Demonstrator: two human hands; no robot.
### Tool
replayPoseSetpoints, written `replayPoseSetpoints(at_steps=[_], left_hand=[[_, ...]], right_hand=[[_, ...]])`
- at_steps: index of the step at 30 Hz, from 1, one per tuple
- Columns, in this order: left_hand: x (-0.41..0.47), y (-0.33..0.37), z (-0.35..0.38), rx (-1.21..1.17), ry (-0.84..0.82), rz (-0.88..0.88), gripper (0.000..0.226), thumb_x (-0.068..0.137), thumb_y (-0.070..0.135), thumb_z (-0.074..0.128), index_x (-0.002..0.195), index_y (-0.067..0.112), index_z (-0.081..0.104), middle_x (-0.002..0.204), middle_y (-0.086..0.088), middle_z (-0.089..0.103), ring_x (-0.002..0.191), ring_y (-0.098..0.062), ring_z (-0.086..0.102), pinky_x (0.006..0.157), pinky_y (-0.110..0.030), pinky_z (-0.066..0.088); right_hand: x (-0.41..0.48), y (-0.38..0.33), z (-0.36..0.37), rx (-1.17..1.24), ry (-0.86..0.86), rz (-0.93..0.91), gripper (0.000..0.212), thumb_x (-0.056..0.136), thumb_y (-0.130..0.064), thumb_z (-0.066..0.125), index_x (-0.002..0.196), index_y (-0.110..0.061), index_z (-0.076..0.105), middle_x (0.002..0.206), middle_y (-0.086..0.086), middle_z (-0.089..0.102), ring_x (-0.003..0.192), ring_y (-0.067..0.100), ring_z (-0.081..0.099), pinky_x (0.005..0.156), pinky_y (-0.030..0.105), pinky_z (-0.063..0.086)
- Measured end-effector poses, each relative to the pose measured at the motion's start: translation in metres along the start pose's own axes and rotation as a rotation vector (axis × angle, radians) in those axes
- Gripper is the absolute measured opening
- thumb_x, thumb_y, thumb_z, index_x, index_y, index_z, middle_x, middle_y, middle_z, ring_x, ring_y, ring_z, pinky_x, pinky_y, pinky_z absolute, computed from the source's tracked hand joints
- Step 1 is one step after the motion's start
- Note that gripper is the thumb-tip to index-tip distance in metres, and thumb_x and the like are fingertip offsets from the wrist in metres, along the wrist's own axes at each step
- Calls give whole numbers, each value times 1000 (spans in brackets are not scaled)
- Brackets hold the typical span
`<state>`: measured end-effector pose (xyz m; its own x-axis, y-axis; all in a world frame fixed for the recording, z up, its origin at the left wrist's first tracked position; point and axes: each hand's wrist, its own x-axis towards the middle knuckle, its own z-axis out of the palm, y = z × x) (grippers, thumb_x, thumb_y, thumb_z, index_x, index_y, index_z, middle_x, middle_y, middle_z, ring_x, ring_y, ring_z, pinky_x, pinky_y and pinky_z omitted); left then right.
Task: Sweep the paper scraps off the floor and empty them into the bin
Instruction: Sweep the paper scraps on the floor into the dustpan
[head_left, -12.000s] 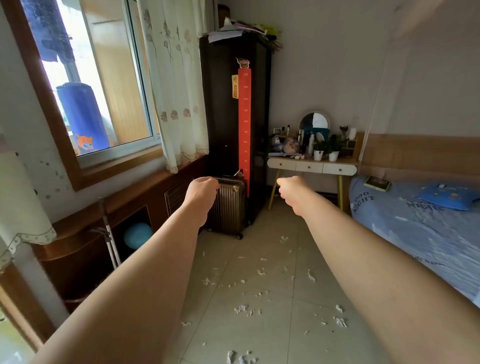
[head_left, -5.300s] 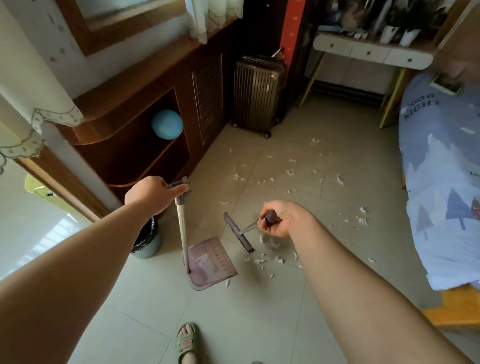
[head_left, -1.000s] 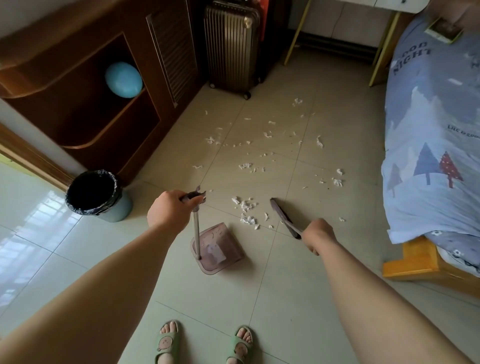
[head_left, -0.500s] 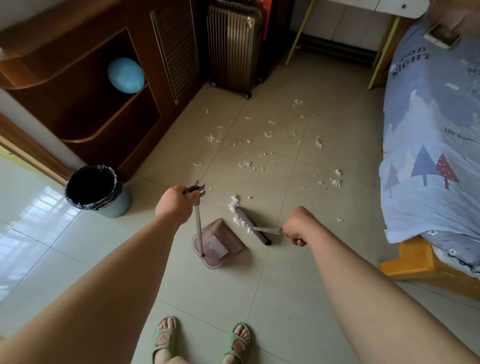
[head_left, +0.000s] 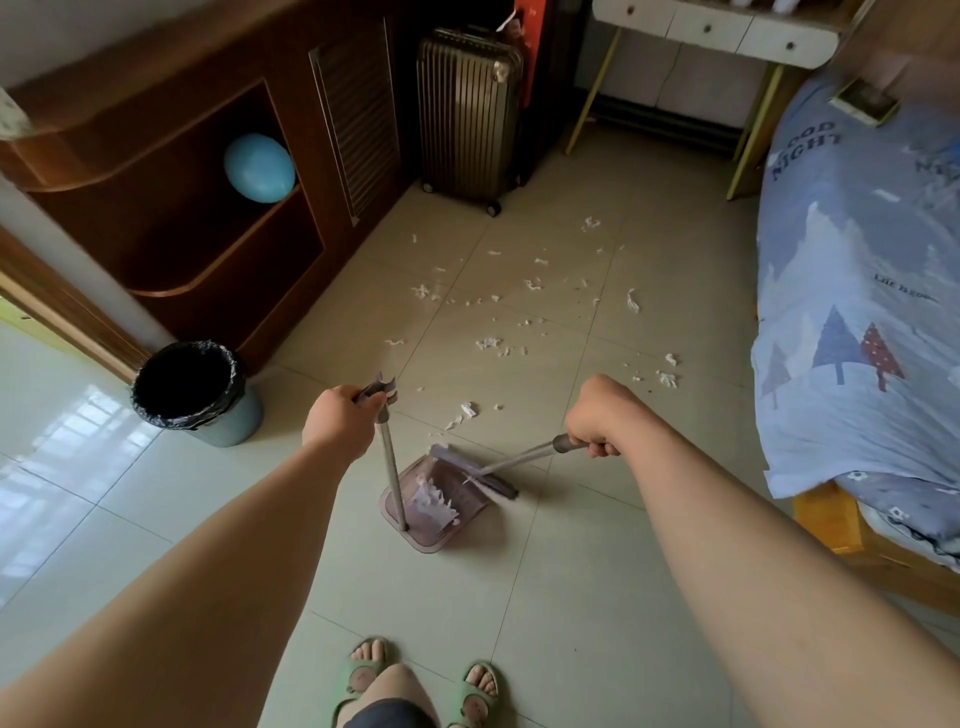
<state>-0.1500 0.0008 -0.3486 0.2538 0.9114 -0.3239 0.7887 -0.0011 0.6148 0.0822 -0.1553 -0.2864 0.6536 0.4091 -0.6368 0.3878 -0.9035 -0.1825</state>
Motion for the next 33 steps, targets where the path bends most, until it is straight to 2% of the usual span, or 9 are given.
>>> replayPoseSetpoints(at_steps=[5, 9, 13, 17, 21, 25, 28, 30, 33], left_hand=[[7, -7, -15, -29, 37, -19, 25, 95, 28, 57, 83, 10, 71, 62, -4, 54, 54, -21, 46, 51, -26, 34], [22, -8, -28, -50, 66, -38, 25, 94, 28, 57, 81, 13, 73, 59, -2, 55, 52, -19, 47, 49, -25, 33], [40, -4, -34, -28, 78, -47, 27, 93, 29, 56, 75, 15, 71, 60, -1, 57, 57, -22, 52, 50, -26, 35], [60, 4, -41, -10, 75, -42, 29, 93, 33, 54, 77, 16, 72, 69, -1, 66, 58, -20, 54, 49, -25, 33], [78, 11, -49, 27, 110, -48, 26, 93, 33, 54, 77, 17, 68, 66, 1, 60, 64, -22, 55, 49, -24, 31], [90, 9, -54, 13, 95, -49, 23, 94, 32, 55, 79, 17, 66, 69, -2, 60, 67, -24, 55, 52, -25, 34], [94, -1, -54, -39, 98, -60, 26, 93, 33, 56, 86, 12, 69, 72, -4, 61, 71, -26, 57, 55, -27, 36], [94, -4, -53, -66, 93, -63, 25, 94, 32, 57, 88, 11, 69, 73, -4, 60, 72, -28, 58, 54, -27, 36], [95, -3, -52, -70, 74, -44, 23, 95, 33, 57, 90, 12, 68, 77, -5, 61, 74, -28, 58, 56, -28, 37]], right_hand=[[10, -4, 4, 63, 142, 31, 25, 82, -7, 66, 60, -7, 54, 48, 7, 55, 33, 15, 45, 39, 15, 33], [22, -21, 9, 130, 175, 37, 3, 81, -4, 61, 83, -6, 61, 78, 14, 63, 66, 26, 58, 60, 25, 45], [40, -40, 16, 157, 182, 50, 12, 84, 1, 58, 95, -4, 61, 108, 22, 68, 96, 34, 67, 72, 30, 47], [56, -64, 23, 107, 164, 64, 11, 86, 3, 55, 94, -4, 59, 114, 23, 66, 103, 36, 66, 75, 32, 49], [66, -84, 36, 25, 96, 48, 25, 88, -2, 53, 111, 2, 62, 120, 21, 63, 107, 36, 63, 74, 29, 45], [60, -97, 35, -41, 60, -10, 20, 88, -8, 56, 106, -2, 63, 116, 19, 65, 102, 35, 64, 72, 27, 44], [54, -101, 29, -117, 26, -33, 5, 85, -7, 57, 81, -6, 55, 96, 16, 65, 83, 32, 61, 65, 27, 44], [48, -106, 23, -188, -10, -47, 20, 84, -6, 57, 67, -8, 46, 73, 10, 55, 71, 28, 57, 54, 23, 40], [36, -115, 7, -301, -34, -89, 34, 88, -13, 61, 59, -9, 44, 63, 6, 49, 53, 20, 48, 42, 23, 31]])
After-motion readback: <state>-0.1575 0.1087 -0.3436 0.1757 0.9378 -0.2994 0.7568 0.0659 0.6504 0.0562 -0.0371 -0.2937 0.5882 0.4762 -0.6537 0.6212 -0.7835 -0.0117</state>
